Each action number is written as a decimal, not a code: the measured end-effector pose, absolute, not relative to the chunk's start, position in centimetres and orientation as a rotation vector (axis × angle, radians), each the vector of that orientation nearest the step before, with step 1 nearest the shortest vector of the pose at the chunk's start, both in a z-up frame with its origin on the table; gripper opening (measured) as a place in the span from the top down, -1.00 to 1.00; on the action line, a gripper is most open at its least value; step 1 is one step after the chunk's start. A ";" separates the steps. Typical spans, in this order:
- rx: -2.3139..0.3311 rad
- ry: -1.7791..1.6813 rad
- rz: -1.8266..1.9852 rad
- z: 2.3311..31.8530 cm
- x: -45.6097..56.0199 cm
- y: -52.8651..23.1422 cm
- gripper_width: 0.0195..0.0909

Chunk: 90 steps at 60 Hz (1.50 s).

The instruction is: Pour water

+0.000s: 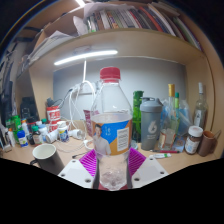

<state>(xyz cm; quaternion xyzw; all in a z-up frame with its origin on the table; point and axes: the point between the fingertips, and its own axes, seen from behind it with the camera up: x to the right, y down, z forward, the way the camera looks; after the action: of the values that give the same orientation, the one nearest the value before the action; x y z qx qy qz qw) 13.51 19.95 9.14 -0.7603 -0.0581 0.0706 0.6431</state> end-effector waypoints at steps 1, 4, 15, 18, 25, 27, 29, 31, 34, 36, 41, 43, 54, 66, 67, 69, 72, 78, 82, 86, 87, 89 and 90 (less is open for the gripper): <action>-1.733 -0.138 0.166 8.8 13.4 19.8 0.49; -1.739 -0.157 0.187 7.9 12.9 19.5 0.47; -1.695 -0.176 0.198 7.5 12.7 19.0 0.41; -1.692 -0.187 0.198 7.6 12.6 19.1 0.36; -1.716 -0.226 0.192 7.6 12.3 19.1 0.15; -1.737 -0.254 0.191 7.3 12.0 18.9 0.01; -1.763 -0.277 0.191 7.1 11.8 18.6 -0.24; -1.779 -0.297 0.188 6.9 11.7 18.3 -0.54; -1.796 -0.326 0.180 7.1 11.6 17.7 -0.86; -1.806 -0.349 0.175 7.2 11.7 17.3 -0.82; -1.840 -0.374 0.177 7.8 11.8 15.5 -0.82; -1.853 -0.370 0.189 8.2 12.0 14.5 -0.82; -1.931 -0.318 0.219 10.6 15.0 7.6 -0.83; -1.980 -0.292 0.253 14.9 17.0 -2.1 -0.80; -1.982 -0.284 0.261 15.4 17.0 -2.9 -0.80; -1.983 -0.270 0.288 16.5 16.9 -4.6 -0.80; -1.986 -0.242 0.328 17.9 16.7 -7.0 -0.80; -1.980 -0.183 0.366 20.5 16.8 -10.2 -0.81; -1.982 -0.176 0.359 21.4 17.2 -11.4 -0.81; -1.982 -0.202 0.330 22.0 17.6 -12.1 -0.81; -1.980 -0.209 0.319 22.2 17.6 -12.3 -0.81; -1.974 -0.224 0.298 22.5 17.8 -12.4 -0.80; -1.971 -0.229 0.287 22.6 17.9 -12.4 -0.81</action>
<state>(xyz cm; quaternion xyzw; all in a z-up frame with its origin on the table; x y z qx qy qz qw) 17.94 -12.38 22.65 -0.8285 -0.0962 0.1208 0.5382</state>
